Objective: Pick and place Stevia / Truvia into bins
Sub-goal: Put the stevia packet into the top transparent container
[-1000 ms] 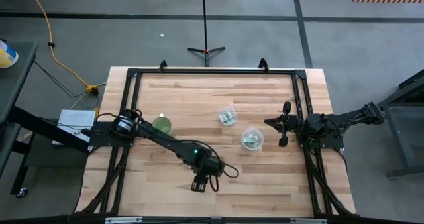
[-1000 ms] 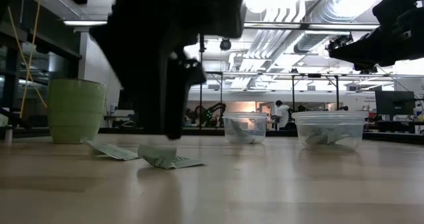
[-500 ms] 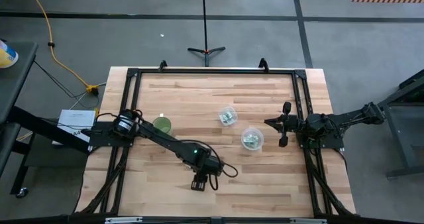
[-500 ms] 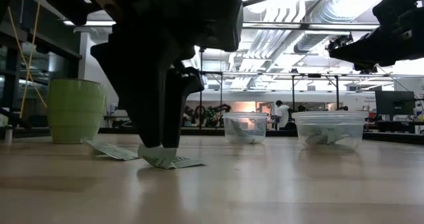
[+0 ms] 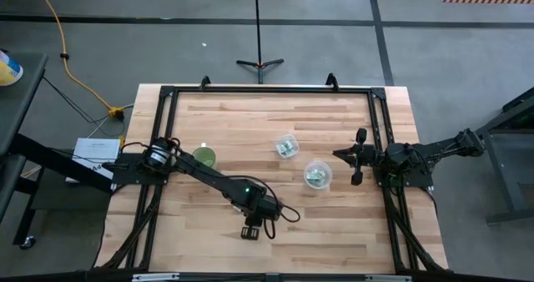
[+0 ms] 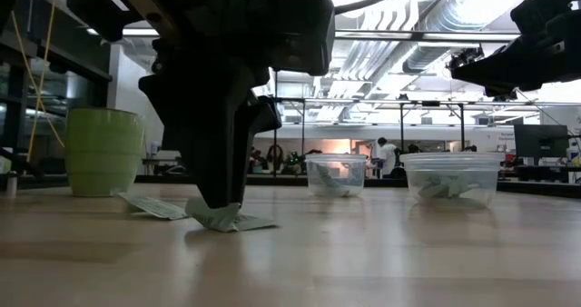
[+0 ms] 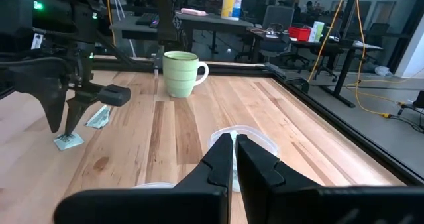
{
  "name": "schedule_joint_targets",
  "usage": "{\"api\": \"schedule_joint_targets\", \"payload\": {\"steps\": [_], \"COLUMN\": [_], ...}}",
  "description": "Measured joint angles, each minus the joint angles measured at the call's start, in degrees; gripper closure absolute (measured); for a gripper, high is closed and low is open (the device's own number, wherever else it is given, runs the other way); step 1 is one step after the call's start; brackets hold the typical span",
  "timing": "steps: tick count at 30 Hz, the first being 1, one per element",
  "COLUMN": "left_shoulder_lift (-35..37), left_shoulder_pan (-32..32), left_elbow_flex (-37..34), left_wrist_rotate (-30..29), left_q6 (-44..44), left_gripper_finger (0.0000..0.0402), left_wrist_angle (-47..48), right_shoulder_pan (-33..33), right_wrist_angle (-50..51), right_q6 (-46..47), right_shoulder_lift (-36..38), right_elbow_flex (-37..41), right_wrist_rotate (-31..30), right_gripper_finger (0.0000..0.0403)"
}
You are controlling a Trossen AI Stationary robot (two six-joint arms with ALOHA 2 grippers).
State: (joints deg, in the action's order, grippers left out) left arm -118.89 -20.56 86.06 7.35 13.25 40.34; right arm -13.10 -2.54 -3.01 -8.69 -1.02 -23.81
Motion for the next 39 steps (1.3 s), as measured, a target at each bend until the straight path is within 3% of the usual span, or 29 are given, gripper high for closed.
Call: {"api": "schedule_joint_targets", "payload": {"steps": [14,26,36,39], "left_shoulder_lift": [0.0,0.3,1.7,1.8], "left_shoulder_pan": [0.1,0.6,1.8,1.8], "left_elbow_flex": [0.0,0.1,6.7,6.7], "left_wrist_rotate": [0.9,-0.8,0.8,1.4], "left_q6": [-2.0,-5.4,-8.0,-4.8], "left_gripper_finger": [0.0379,0.0379,0.0378,0.0346], "left_wrist_angle": [-0.3,0.7,9.8,10.3], "right_shoulder_pan": [0.0,0.0,0.0,0.0], "right_wrist_angle": [0.0,0.0,0.1,0.1], "right_q6": [0.0,0.0,0.0,0.0], "right_shoulder_lift": [0.0,0.0,-0.4,-0.8], "right_elbow_flex": [0.0,0.0,0.0,0.0], "right_wrist_rotate": [0.0,0.0,0.2,0.2], "right_gripper_finger": [0.0391,0.0391,0.0391,0.0391]}}
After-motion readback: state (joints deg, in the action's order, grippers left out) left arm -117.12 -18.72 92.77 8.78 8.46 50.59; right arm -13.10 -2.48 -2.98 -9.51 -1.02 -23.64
